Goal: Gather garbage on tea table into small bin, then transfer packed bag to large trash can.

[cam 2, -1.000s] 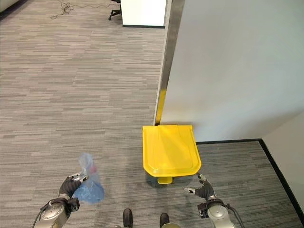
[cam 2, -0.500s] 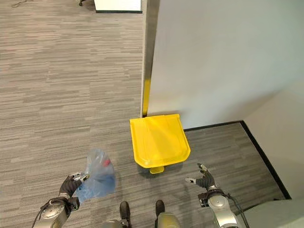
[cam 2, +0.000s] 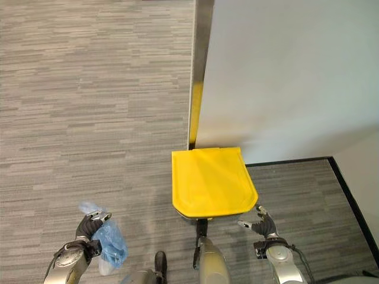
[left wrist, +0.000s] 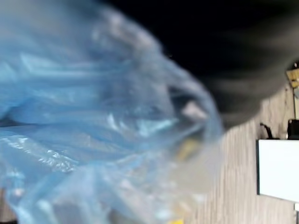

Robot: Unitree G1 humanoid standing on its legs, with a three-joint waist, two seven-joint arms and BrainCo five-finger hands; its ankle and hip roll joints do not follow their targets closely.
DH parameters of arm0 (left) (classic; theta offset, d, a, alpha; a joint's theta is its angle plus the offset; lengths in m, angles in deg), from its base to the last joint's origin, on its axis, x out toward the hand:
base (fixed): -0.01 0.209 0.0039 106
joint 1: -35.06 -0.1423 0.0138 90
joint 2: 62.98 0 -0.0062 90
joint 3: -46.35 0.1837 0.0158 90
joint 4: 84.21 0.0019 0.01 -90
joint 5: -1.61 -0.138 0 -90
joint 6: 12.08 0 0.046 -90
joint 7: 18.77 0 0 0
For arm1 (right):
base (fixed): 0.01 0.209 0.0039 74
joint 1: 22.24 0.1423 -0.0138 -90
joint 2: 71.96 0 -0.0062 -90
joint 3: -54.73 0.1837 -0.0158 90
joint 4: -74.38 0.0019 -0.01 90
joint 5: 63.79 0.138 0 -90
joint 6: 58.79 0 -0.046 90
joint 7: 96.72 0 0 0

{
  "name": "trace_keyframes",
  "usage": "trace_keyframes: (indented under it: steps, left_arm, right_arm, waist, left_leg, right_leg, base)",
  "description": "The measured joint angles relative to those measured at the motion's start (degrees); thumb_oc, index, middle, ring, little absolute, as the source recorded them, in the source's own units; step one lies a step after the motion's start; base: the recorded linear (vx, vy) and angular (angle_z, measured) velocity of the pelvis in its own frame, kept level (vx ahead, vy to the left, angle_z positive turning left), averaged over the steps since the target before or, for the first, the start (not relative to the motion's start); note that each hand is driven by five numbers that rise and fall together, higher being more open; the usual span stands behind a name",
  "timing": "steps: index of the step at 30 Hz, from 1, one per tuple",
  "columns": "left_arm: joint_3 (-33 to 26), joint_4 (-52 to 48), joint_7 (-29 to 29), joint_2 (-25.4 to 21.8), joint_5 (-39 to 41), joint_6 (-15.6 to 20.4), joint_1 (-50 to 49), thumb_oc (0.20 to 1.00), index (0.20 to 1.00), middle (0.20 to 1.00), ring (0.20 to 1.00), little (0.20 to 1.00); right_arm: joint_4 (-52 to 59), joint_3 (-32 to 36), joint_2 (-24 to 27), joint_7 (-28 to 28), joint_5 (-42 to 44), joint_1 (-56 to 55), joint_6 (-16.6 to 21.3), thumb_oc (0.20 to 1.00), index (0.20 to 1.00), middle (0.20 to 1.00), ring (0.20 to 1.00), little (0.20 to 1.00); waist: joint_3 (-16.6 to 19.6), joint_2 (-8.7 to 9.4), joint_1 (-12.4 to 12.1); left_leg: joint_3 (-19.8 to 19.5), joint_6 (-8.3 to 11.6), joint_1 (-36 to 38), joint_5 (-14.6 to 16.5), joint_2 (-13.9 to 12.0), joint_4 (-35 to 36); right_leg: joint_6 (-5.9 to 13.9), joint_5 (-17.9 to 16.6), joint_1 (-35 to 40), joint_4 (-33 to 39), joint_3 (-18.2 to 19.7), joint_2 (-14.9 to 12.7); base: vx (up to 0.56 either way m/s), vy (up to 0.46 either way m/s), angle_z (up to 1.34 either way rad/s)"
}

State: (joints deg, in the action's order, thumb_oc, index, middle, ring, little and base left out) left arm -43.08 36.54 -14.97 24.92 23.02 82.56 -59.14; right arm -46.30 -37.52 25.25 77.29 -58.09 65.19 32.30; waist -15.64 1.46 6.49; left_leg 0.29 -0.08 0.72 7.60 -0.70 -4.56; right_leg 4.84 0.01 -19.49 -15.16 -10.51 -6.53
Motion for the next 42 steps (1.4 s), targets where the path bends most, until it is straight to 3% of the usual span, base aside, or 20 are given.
trace_keyframes:
  steps: [1, 3, 6, 8, 9, 11, 13, 16, 17, 18, 25, 28, 34, 40, 42]
  left_arm:
    - [0.9, 0.0, 0.0, -0.3, 0.0, 0.0, 0.7, 0.2, 0.2, 0.2, 0.2, 0.2]
    - [1.2, -0.1, -0.1, -0.5, 0.0, 0.0, 0.5, 0.2, 0.2, 0.2, 0.2, 0.2]
    - [1.2, -1.0, -0.4, -0.4, 0.2, 0.3, 2.3, 0.2, 0.2, 0.2, 0.2, 0.2]
    - [1.3, -1.1, -0.9, -0.4, 0.2, 0.7, 3.5, 0.2, 0.2, 0.2, 0.2, 0.2]
    - [1.8, -1.1, -1.6, -0.3, 0.2, 0.7, 4.2, 0.2, 0.2, 0.2, 0.2, 0.2]
    - [1.8, -1.2, -1.8, -0.3, 0.2, 0.7, 4.4, 0.2, 0.2, 0.2, 0.2, 0.2]
    - [2.2, -1.2, -1.9, -0.3, 0.2, 0.8, 4.4, 0.2, 0.2, 0.2, 0.2, 0.2]
    - [4.0, -1.2, -2.1, -0.6, 0.1, 0.8, 4.3, 0.2, 0.2, 0.2, 0.2, 0.2]
    - [5.1, -1.2, -2.1, -0.6, 0.0, 0.8, 4.8, 0.2, 0.2, 0.2, 0.2, 0.2]
    - [6.3, -1.4, -2.2, -0.5, 0.0, 1.0, 5.1, 0.2, 0.2, 0.2, 0.2, 0.2]
    - [13.4, -1.5, -1.9, -1.8, 0.1, 1.4, 12.2, 0.2, 0.2, 0.2, 0.2, 0.2]
    - [18.6, -2.8, -2.4, -4.7, 0.1, 2.5, 18.4, 0.2, 0.2, 0.2, 0.2, 0.2]
    - [25.5, -11.3, -4.7, -6.7, 0.2, 3.6, 20.3, 0.2, 0.2, 0.2, 0.2, 0.2]
    - [32.3, -16.4, -8.3, -6.8, 2.0, 3.2, 24.3, 0.2, 0.2, 0.2, 0.2, 0.2]
    - [33.8, -18.2, -9.4, -4.8, 2.4, 3.3, 26.6, 0.2, 0.2, 0.2, 0.2, 0.2]
  right_arm:
    - [0.1, 3.7, 0.2, -0.5, 2.3, 0.3, 0.7, 1.0, 1.0, 1.0, 1.0, 1.0]
    - [-0.8, 5.8, 1.2, -1.6, 4.6, 2.4, 1.2, 1.0, 1.0, 1.0, 1.0, 1.0]
    - [-0.6, 5.1, 1.8, -2.3, 5.9, 4.4, 1.4, 1.0, 1.0, 1.0, 1.0, 1.0]
    - [-0.5, 3.6, 1.4, -2.0, 6.8, 5.3, 1.4, 1.0, 1.0, 1.0, 1.0, 1.0]
    - [-0.5, -1.0, 1.3, -1.2, 6.7, 6.7, 1.4, 1.0, 1.0, 1.0, 1.0, 1.0]
    - [-0.4, -4.4, 0.6, -0.4, 6.7, 8.2, 1.2, 1.0, 1.0, 1.0, 1.0, 1.0]
    - [-0.3, -7.9, -0.8, 0.6, 6.7, 9.4, 1.0, 1.0, 1.0, 1.0, 1.0, 1.0]
    - [0.2, -11.5, -2.8, 1.8, 6.7, 12.1, 1.0, 1.0, 1.0, 1.0, 1.0, 1.0]
    - [0.1, -13.9, -4.1, 2.4, 6.8, 15.4, 1.0, 1.0, 1.0, 1.0, 1.0, 1.0]
    - [0.4, -15.2, -4.6, 2.7, 6.8, 18.7, 1.1, 1.0, 1.0, 1.0, 1.0, 1.0]
    - [-4.6, -21.4, -4.8, 2.3, 9.2, 38.8, 1.2, 1.0, 1.0, 1.0, 1.0, 1.0]
    - [-14.8, -22.0, -3.0, 1.5, 10.2, 51.0, 0.6, 1.0, 1.0, 1.0, 1.0, 1.0]
    - [-15.0, -25.8, 0.8, 1.6, 10.2, 53.3, 0.7, 1.0, 1.0, 1.0, 1.0, 1.0]
    - [-16.5, -26.2, 1.4, 1.7, 10.3, 54.3, 0.7, 1.0, 1.0, 1.0, 1.0, 1.0]
    - [-16.8, -26.3, 1.5, 1.6, 10.8, 54.4, 0.7, 1.0, 1.0, 1.0, 1.0, 1.0]
  waist:
    - [1.2, -0.57, 1.4]
    - [1.1, -1.0, 1.7]
    - [0.9, -0.68, 2.8]
    - [0.8, -0.68, 2.8]
    - [0.8, -0.52, 2.7]
    - [0.8, -0.35, 2.4]
    - [1.1, 0.63, 1.0]
    - [1.4, 0.98, 0.2]
    - [1.4, 0.92, -0.6]
    - [1.5, 0.73, -1.6]
    - [1.2, 0.09, -4.6]
    - [-1.0, 0.46, -5.7]
    - [-3.3, 1.12, -5.9]
    - [-4.4, 1.77, -4.9]
    - [-4.5, 1.92, -4.5]
  left_leg:
    - [-1.7, 0.8, -0.9, -0.3, -2.0, 1.4]
    - [0.1, 1.85, -0.2, -1.2, -2.7, 1.8]
    - [2.1, 2.21, 2.3, -1.5, -1.9, 3.7]
    - [3.3, 2.2, 3.7, -1.9, -2.0, 4.2]
    - [3.5, 2.37, 4.3, -0.6, -1.9, 4.2]
    - [3.5, 2.41, 4.4, 0.6, -1.7, 4.3]
    - [3.7, 2.08, 4.4, 0.5, -0.5, 4.1]
    - [3.5, 1.04, 3.3, 0.4, 0.8, 3.9]
    - [3.5, 0.44, 2.4, -0.2, 1.3, 3.6]
    - [3.4, 1.07, 2.0, -1.0, 1.4, 3.7]
    - [1.9, 1.46, -0.7, -1.3, 0.8, 1.5]
    - [1.1, 1.6, -2.1, -1.3, 1.2, 0.0]
    - [0.5, 1.74, -2.9, -1.4, 1.3, -0.3]
    - [1.0, 1.63, -3.0, -1.3, 1.6, -0.1]
    - [1.9, 1.4, -2.8, -1.2, 1.9, -0.1]
  right_leg:
    - [-1.05, 3.0, -0.7, -1.2, 0.9, 1.3]
    - [-1.29, 3.4, -1.8, -1.9, 1.1, 2.9]
    - [-2.66, 4.2, -1.7, -2.1, 1.3, 3.4]
    - [-5.89, 4.4, -1.3, -2.3, 1.3, 4.2]
    - [-6.62, 3.9, -1.3, -2.7, 1.3, 4.2]
    - [-5.99, 3.2, -1.3, -2.5, 1.5, 4.0]
    - [-3.89, 2.5, -1.3, -1.2, 2.8, 3.4]
    - [-2.27, 1.4, -1.6, -0.3, 2.9, 1.9]
    - [-1.43, 0.3, -2.2, 0.4, 2.7, 1.3]
    - [-1.01, -0.3, -2.6, 0.5, 2.6, 1.2]
    - [-2.85, -1.9, -2.7, 1.3, 0.6, 1.0]
    - [-3.12, -2.4, -2.8, 1.9, 0.1, 0.3]
    - [-2.97, -3.1, -2.8, 2.7, -0.5, 0.1]
    - [-3.05, -3.8, -2.9, 3.7, 0.0, 0.4]
    - [-3.02, -4.3, -2.9, 4.2, 1.0, 0.5]
  base:
    - [0.06, -0.026, 0.62]
    - [-0.01, 0.025, 0.05]
    - [-0.04, 0.036, -0.06]
    - [-0.04, 0.041, -0.09]
    - [-0.04, 0.04, -0.08]
    - [-0.03, 0.026, -0.07]
    - [-0.02, 0.022, -0.14]
    - [-0.02, 0.005, 0.04]
    - [-0.03, -0.013, 0.05]
    - [-0.03, -0.02, 0.06]
    - [-0.05, -0.033, 0.13]
    - [-0.04, -0.04, 0.18]
    - [-0.02, -0.019, 0.04]
    - [-0.03, 0.006, -0.06]
    - [-0.02, 0.036, -0.2]
